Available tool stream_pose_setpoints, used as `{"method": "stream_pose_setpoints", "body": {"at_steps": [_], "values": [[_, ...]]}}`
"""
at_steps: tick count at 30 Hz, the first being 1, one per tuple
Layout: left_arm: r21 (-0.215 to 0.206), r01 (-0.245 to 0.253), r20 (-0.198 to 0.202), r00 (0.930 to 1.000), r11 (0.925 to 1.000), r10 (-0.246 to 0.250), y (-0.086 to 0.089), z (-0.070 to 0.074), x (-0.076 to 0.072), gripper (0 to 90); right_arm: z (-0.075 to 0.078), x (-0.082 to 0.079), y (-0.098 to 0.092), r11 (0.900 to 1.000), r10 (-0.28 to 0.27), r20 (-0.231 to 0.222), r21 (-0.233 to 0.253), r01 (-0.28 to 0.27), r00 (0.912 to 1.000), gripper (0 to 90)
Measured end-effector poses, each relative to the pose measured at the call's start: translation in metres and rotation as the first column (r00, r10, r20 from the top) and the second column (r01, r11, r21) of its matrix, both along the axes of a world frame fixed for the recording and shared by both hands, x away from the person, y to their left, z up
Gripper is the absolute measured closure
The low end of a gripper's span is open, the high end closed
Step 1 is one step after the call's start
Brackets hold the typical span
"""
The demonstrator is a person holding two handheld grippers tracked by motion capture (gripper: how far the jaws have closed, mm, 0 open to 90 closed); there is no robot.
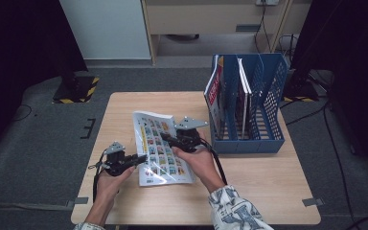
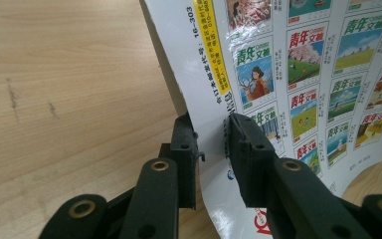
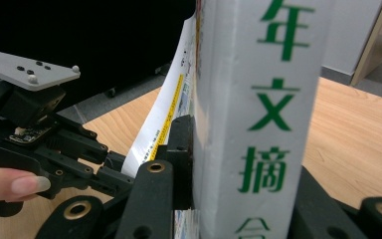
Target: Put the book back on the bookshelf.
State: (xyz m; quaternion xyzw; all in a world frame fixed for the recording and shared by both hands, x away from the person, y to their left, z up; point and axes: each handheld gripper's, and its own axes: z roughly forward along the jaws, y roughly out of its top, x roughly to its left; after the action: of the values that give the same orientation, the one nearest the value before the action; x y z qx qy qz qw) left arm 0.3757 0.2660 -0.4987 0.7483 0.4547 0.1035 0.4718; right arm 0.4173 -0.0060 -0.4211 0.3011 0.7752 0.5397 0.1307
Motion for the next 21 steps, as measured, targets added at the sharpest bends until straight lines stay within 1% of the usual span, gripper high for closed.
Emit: {"method": "stream_pose_setpoints", "body": {"at_steps": [2, 4, 6, 11, 13, 16, 19, 21], "values": [[-0.006, 0.002, 0.000, 1.0000, 1.0000, -0.002, 0.000, 0.001, 0.000, 73.0, 0.001, 0.000, 0.000, 1.000, 0.007, 0.005, 0.004, -0.007, 1.0000, 72.7], [0.002, 0.001, 0.006, 1.0000, 1.0000, -0.001, 0.000, 0.002, 0.000, 73.1, 0.002, -0.001, -0.001, 1.000, 0.019, 0.017, -0.007, -0.019, 0.9997, 72.5], [0.012, -0.006, 0.015, 0.9999, 0.9999, 0.006, -0.001, 0.003, -0.001, 73.2, 0.003, -0.001, -0.001, 1.000, 0.018, 0.018, -0.012, -0.018, 0.9997, 72.4], [0.004, -0.005, 0.014, 0.9999, 1.0000, 0.005, -0.001, 0.003, -0.001, 73.4, 0.003, -0.001, -0.002, 1.000, 0.021, 0.014, -0.007, -0.020, 0.9997, 72.4], [0.010, -0.011, 0.024, 0.9996, 0.9999, 0.011, 0.000, 0.005, -0.001, 73.5, 0.004, -0.001, -0.002, 1.000, 0.021, 0.020, -0.009, -0.021, 0.9996, 72.5], [0.003, -0.027, 0.056, 0.9981, 0.9996, 0.027, 0.002, 0.009, -0.002, 74.1, 0.007, -0.001, -0.002, 1.000, 0.021, 0.032, -0.003, -0.021, 0.9993, 72.7], [0.015, -0.041, 0.091, 0.9951, 0.9990, 0.040, 0.005, 0.014, -0.003, 74.6, 0.011, -0.001, -0.002, 1.000, 0.024, 0.044, -0.002, -0.024, 0.9987, 72.8], [0.020, -0.036, 0.100, 0.9944, 0.9992, 0.033, 0.007, 0.016, -0.004, 75.0, 0.012, -0.001, -0.002, 1.000, 0.031, 0.048, 0.003, -0.031, 0.9984, 72.8]]}}
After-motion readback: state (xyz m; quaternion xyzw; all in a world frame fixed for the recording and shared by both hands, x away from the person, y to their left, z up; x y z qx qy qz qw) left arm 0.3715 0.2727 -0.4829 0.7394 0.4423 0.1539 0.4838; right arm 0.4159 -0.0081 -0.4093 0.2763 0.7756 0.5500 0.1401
